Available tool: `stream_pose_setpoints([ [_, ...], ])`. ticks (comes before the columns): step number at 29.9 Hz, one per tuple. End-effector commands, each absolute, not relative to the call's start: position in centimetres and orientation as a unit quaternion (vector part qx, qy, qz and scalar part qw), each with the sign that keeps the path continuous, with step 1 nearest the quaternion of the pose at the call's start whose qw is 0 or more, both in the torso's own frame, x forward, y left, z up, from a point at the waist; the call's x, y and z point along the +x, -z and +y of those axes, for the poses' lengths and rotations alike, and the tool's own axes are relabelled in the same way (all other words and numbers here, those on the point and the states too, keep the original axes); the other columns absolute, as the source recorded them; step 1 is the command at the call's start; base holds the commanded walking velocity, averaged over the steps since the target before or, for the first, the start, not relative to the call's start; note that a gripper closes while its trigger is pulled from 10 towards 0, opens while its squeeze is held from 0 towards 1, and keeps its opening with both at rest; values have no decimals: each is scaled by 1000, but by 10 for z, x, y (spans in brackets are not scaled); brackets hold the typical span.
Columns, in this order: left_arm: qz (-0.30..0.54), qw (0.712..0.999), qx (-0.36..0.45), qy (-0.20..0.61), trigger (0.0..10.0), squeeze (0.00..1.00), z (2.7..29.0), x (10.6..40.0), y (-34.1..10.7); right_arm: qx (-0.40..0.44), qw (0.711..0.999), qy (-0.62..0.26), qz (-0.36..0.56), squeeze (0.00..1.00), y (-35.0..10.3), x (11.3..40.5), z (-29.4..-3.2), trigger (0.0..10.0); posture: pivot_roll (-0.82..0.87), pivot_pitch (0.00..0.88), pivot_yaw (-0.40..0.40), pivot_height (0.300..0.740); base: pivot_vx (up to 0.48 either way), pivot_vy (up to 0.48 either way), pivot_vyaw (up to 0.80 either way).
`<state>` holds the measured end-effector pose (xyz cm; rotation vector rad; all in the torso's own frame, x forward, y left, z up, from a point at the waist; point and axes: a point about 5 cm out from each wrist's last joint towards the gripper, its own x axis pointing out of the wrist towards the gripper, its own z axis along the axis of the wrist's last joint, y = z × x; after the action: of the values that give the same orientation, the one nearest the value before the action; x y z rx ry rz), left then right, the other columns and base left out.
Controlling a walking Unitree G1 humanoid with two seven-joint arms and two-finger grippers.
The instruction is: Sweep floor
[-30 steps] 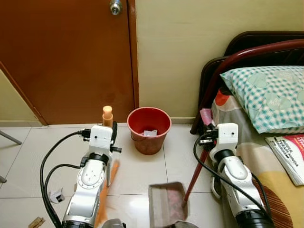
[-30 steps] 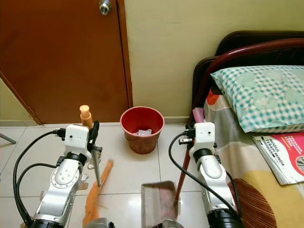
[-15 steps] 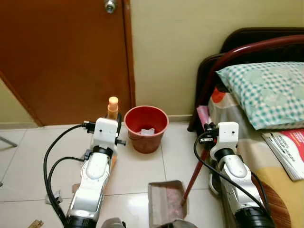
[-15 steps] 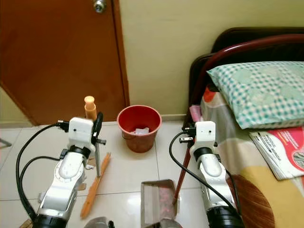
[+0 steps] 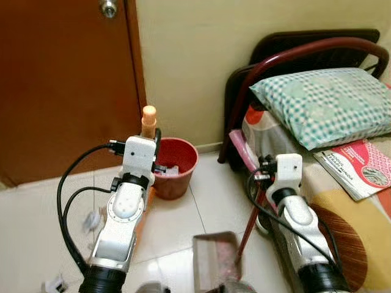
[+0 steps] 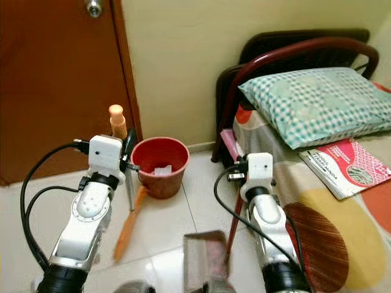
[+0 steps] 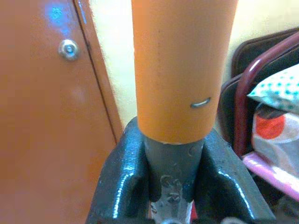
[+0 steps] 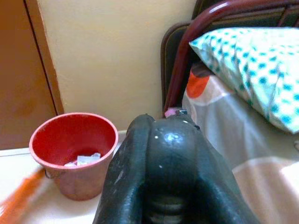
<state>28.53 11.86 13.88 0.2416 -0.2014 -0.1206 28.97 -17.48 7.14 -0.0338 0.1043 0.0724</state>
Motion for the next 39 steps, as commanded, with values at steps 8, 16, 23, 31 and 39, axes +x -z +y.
stream_pose_setpoints([
  [8, -139, 978, 145, 60, 10000, 0, 114, 285, -153, -4, 999, -42, 34, 0, -80, 296, -179, 10000, 19, 24, -25, 740, 0, 0, 0],
  [16, -136, 977, 151, 67, 10000, 0, 112, 285, -151, -17, 997, -68, 20, 0, -85, 297, -171, 10000, 18, 20, -17, 740, 0, 0, 438],
  [23, -154, 971, 167, 70, 10000, 0, 109, 286, -160, -10, 998, -62, 19, 0, -84, 297, -172, 10000, 21, 21, -18, 740, 0, 0, 706],
  [31, -192, 962, 189, 45, 10000, 0, 113, 288, -179, -8, 998, -65, 16, 0, -85, 300, -168, 10000, 34, 24, -19, 740, 0, 0, 704],
  [39, -221, 952, 210, -18, 10000, 0, 131, 294, -199, -10, 998, -67, 13, 0, -86, 303, -166, 10000, 40, 20, -13, 740, 0, 0, 694],
])
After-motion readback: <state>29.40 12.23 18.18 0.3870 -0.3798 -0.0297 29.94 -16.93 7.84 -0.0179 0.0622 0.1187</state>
